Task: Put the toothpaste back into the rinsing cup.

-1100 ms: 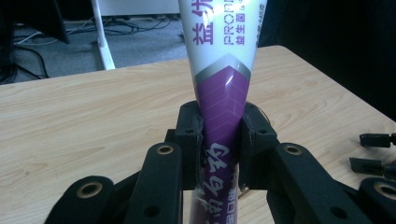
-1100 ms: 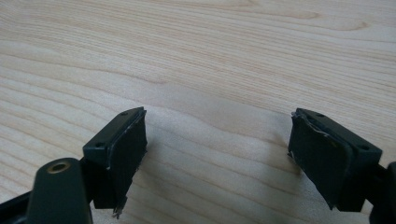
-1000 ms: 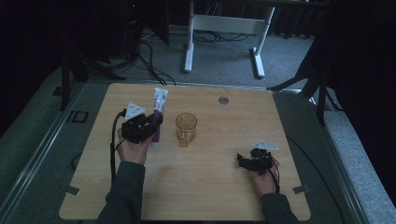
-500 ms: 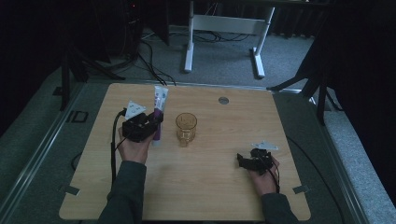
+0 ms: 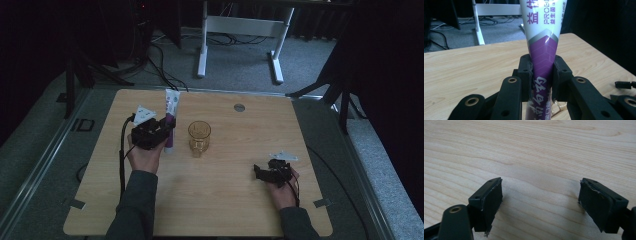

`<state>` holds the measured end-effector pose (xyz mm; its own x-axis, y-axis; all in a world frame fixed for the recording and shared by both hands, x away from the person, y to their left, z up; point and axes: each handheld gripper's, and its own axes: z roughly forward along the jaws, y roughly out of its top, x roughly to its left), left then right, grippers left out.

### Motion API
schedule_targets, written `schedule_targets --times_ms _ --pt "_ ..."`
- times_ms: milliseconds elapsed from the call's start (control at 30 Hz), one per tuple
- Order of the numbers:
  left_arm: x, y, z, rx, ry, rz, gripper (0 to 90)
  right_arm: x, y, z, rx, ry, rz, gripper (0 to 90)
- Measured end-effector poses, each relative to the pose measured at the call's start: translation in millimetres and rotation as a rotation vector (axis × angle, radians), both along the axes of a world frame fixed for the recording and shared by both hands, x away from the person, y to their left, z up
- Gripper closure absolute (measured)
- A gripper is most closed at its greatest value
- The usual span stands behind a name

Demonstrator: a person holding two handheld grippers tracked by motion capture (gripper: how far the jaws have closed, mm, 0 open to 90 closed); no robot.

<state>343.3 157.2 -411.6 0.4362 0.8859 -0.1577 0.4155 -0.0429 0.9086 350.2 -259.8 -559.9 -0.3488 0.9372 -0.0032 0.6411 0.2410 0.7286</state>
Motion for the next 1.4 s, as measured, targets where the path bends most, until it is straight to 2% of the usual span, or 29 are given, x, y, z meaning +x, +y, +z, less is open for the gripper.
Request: schedule_targets --times_ms 667,800,1400 --pt "6.5 -2.4 4.4 0.0 -0.019 -0.001 72.7 0.0 0.0 0.0 0.0 0.0 0.0 19.2" --pt "7.7 -2.2 4.6 -0.014 -0.021 0.0 72.7 0.0 0.0 0.0 0.0 0.0 0.0 19.2" --pt "11.8 -5.1 2.0 0.001 -0.032 0.003 72.7 0.0 0.0 0.0 0.0 0.0 0.0 19.2"
